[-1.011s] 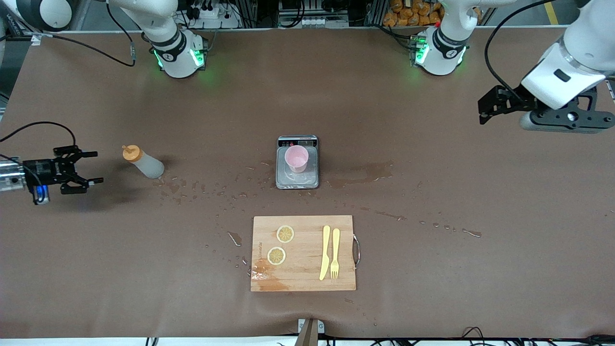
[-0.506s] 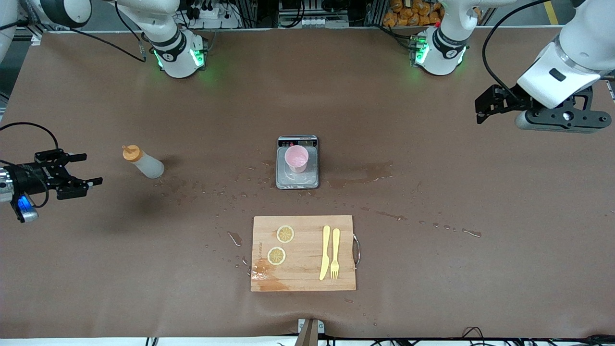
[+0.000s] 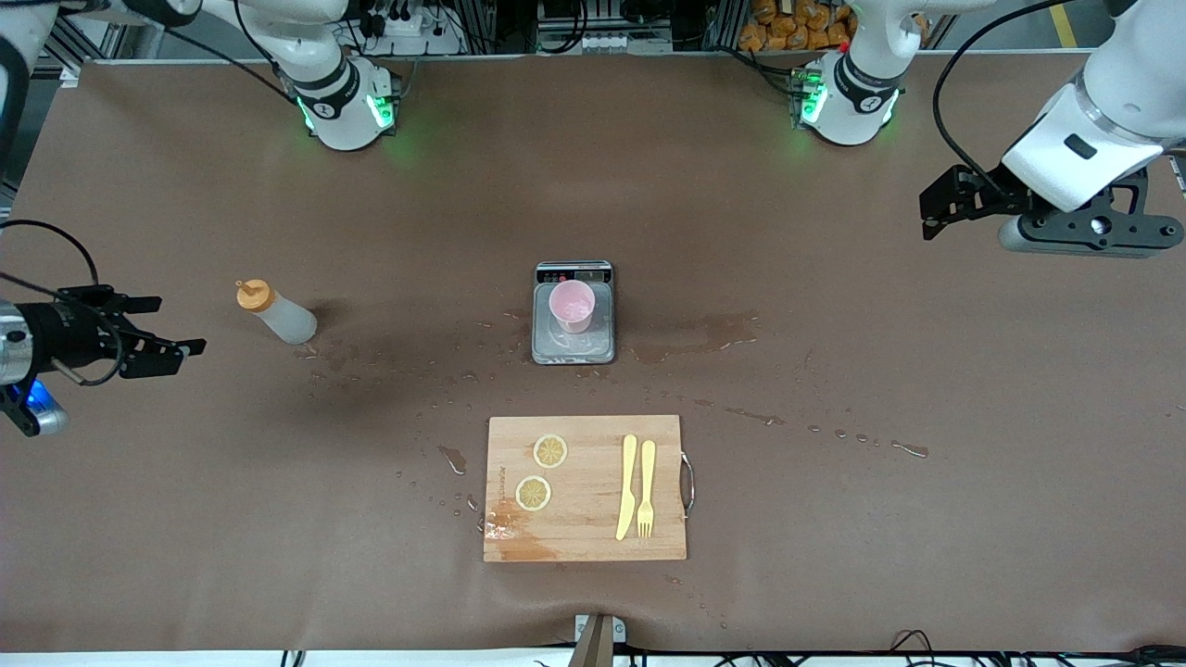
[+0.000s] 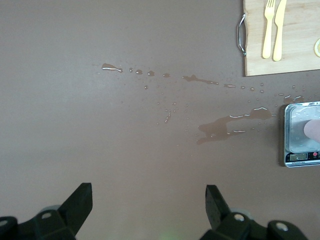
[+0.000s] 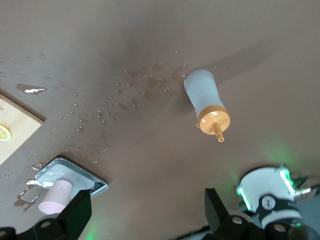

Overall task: Add sauce to pink cup with both arms
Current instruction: 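Open the right gripper and withdraw it from the bottle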

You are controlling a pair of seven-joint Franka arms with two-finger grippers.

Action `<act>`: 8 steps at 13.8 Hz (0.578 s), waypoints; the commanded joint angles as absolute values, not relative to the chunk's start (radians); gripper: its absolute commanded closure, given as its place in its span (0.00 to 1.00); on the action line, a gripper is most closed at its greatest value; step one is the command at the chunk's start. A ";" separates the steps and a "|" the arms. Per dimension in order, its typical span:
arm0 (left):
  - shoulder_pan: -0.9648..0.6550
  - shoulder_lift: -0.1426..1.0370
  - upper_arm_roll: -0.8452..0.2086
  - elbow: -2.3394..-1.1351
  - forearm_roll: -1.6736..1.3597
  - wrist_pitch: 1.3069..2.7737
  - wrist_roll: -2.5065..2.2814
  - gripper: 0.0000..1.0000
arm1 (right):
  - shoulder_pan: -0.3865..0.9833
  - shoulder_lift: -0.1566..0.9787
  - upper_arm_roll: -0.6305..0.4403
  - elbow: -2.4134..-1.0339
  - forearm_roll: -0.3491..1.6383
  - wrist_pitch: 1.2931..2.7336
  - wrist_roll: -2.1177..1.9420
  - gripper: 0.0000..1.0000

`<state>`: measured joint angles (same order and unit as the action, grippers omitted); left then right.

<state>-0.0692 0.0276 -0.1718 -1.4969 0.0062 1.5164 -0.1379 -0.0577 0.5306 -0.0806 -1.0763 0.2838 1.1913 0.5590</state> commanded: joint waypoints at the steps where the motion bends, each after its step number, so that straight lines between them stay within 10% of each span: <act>1: -0.067 0.021 -0.176 -1.494 0.003 1.506 -0.146 0.00 | -0.006 0.422 -0.086 -1.114 0.203 1.242 0.391 0.00; 8: -0.064 0.020 -0.175 -1.494 0.002 1.506 -0.144 0.00 | -0.005 0.108 -0.089 -1.469 0.083 1.586 -0.056 0.00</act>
